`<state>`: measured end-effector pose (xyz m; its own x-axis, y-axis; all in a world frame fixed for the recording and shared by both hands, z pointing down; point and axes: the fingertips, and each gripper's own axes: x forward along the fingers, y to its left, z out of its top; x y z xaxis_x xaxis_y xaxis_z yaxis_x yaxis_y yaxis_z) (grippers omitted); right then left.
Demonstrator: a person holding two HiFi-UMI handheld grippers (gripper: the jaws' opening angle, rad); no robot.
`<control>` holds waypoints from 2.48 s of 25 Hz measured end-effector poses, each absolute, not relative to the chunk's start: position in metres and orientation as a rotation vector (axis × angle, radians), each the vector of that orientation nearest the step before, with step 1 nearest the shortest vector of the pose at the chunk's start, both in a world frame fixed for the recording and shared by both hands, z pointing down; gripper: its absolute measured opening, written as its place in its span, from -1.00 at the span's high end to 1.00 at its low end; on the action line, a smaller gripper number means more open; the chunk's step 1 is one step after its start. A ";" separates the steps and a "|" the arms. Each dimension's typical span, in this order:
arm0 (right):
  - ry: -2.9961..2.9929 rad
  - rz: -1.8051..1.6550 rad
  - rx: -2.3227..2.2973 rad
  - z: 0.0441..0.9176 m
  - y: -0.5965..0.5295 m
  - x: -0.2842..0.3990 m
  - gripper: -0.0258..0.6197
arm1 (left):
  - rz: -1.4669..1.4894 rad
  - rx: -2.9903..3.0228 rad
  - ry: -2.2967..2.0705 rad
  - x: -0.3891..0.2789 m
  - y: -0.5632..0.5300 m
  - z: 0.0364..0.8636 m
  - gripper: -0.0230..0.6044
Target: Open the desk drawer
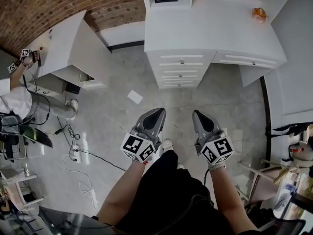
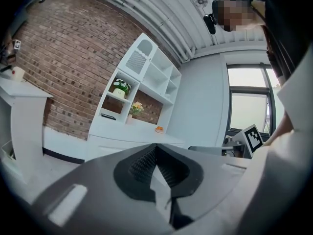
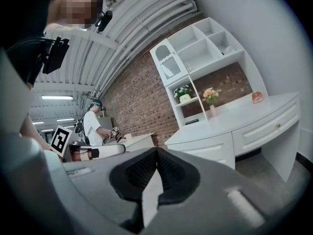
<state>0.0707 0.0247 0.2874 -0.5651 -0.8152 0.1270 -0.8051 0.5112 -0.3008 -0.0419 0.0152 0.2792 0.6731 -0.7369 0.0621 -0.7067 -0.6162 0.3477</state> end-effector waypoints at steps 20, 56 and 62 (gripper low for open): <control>2.659 -0.584 -1.569 0.367 -0.094 0.068 0.92 | -0.103 2.507 -1.135 -0.040 -0.088 0.356 0.92; 2.636 -0.479 -1.792 0.513 -0.264 0.068 0.74 | -0.195 2.488 -1.222 0.019 -0.252 0.492 0.92; 2.589 -0.486 -1.812 0.525 -0.283 0.068 0.67 | -0.207 2.494 -1.235 0.021 -0.270 0.508 0.92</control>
